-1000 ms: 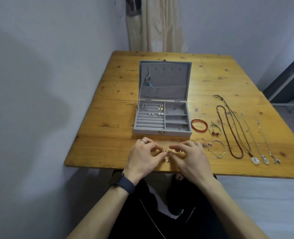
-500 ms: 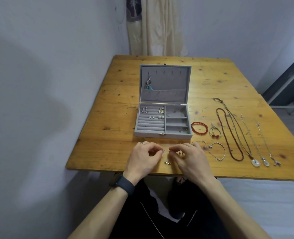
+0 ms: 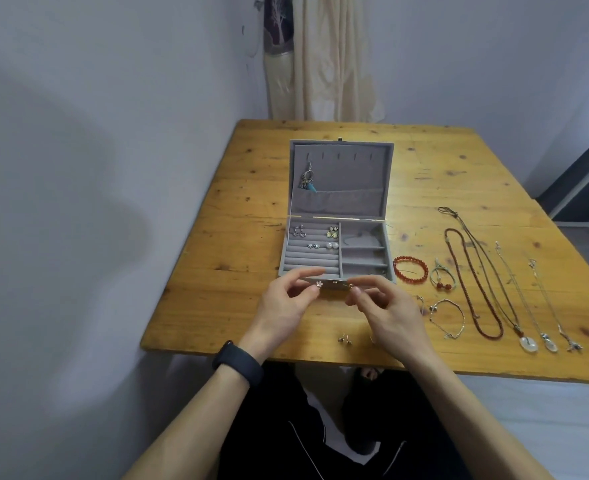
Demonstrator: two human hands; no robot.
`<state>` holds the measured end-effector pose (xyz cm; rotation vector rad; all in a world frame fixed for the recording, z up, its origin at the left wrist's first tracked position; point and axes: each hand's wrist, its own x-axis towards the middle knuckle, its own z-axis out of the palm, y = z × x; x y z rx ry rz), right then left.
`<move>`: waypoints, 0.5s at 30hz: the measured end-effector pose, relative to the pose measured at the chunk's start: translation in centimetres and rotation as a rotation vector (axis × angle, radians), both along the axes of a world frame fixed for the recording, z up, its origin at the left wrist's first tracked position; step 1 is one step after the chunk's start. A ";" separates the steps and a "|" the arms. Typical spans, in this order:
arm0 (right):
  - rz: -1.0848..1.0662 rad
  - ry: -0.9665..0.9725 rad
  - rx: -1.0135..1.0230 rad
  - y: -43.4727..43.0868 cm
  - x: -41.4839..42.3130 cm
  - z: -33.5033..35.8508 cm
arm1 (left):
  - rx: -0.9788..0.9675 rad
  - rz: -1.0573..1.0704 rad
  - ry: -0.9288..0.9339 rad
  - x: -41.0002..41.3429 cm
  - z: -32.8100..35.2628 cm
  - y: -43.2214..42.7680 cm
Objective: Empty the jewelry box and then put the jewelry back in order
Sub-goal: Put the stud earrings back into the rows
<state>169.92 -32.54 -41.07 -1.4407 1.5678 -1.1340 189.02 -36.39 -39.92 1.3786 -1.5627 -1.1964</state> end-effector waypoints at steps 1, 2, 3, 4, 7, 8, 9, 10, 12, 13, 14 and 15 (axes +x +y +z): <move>-0.003 -0.017 0.005 -0.3 0.1 0.1 | 0.006 -0.010 0.019 0.1 0.4 -0.2; -0.004 -0.031 0.010 -0.5 0.2 0.2 | 0.012 -0.019 0.038 0.2 0.7 -0.4; -0.004 -0.047 0.018 -0.8 0.3 0.3 | 0.020 -0.024 0.059 0.4 1.0 -0.6; -0.001 -0.066 0.022 -1.1 0.4 0.5 | 0.027 -0.027 0.081 0.5 1.3 -0.9; 0.005 -0.099 0.010 -2.0 0.8 0.8 | 0.058 -0.012 0.147 1.2 1.6 -1.7; 0.006 -0.081 0.004 -2.3 0.9 0.9 | 0.064 -0.004 0.154 1.5 1.6 -2.1; 0.010 -0.054 0.000 -2.7 1.0 0.9 | 0.068 0.000 0.154 1.7 1.6 -2.4; 0.015 -0.029 -0.004 -3.1 1.2 1.0 | 0.071 0.000 0.148 2.0 1.6 -2.8; 0.014 -0.011 -0.008 -3.9 1.5 1.1 | 0.065 0.000 0.134 2.5 1.5 -3.6; 0.014 -0.007 -0.010 -4.4 1.7 1.1 | 0.053 -0.004 0.117 2.8 1.5 -4.2; 0.019 0.005 -0.015 -4.9 1.9 1.3 | 0.036 -0.011 0.088 3.0 1.5 -4.8; 0.026 0.024 -0.021 -5.4 2.1 1.4 | 0.013 -0.018 0.051 3.3 1.4 -5.5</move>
